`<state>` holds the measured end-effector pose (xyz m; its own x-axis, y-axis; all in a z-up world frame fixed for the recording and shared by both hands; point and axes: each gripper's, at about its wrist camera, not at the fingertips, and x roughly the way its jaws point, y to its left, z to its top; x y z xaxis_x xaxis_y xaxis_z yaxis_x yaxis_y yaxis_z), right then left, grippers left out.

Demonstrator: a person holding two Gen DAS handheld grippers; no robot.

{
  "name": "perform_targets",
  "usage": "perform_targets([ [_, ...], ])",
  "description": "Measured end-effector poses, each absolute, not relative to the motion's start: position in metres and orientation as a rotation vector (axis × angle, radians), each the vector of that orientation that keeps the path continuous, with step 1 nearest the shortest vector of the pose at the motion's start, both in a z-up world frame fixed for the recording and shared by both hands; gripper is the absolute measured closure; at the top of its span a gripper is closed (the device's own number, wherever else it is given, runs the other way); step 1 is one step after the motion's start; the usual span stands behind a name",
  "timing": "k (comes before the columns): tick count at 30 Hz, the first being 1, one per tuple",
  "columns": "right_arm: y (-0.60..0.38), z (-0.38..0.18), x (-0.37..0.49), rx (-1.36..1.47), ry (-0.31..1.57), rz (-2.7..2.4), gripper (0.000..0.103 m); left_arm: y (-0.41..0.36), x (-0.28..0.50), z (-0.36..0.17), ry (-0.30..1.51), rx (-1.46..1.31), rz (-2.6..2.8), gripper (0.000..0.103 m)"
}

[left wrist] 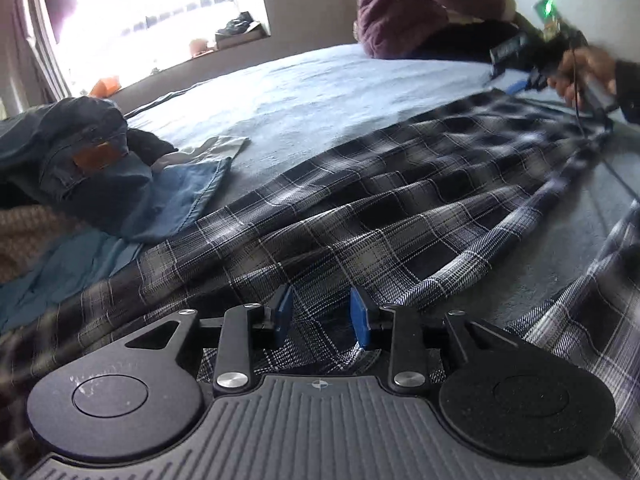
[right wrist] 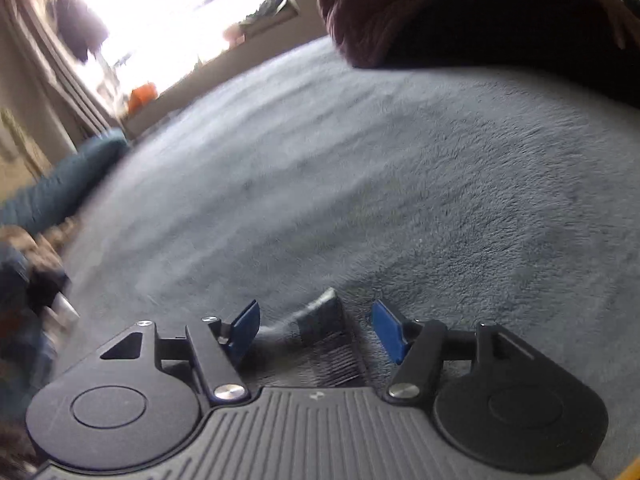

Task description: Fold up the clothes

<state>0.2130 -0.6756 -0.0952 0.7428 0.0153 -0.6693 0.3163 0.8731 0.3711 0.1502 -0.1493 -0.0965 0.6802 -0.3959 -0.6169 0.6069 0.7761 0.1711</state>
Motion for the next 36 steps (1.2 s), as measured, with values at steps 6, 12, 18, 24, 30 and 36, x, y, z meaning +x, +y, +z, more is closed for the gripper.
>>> perform_targets([
  [6,-0.662,-0.086,0.211,0.374,0.695,-0.12,0.098,-0.145,0.15,-0.095,0.598,0.321,-0.548,0.072],
  [12,-0.664,-0.076,0.221,0.343,0.585,-0.193,0.099,-0.145,0.147,-0.095,0.591,0.326,-0.533,0.072],
  [18,-0.676,-0.104,0.225,0.415,0.612,-0.285,0.091,-0.146,0.145,-0.095,0.582,0.343,-0.53,0.072],
  [24,-0.674,-0.05,0.189,0.382,0.48,-0.351,0.08,-0.138,0.133,-0.083,0.573,0.333,-0.531,0.072],
  [30,-0.521,0.004,0.193,0.13,0.571,0.115,0.081,-0.101,0.118,-0.065,0.597,0.242,-0.463,0.072],
  [36,-0.311,0.008,0.23,-0.014,0.651,0.544,0.08,-0.033,0.124,-0.06,0.63,0.112,-0.313,0.071],
])
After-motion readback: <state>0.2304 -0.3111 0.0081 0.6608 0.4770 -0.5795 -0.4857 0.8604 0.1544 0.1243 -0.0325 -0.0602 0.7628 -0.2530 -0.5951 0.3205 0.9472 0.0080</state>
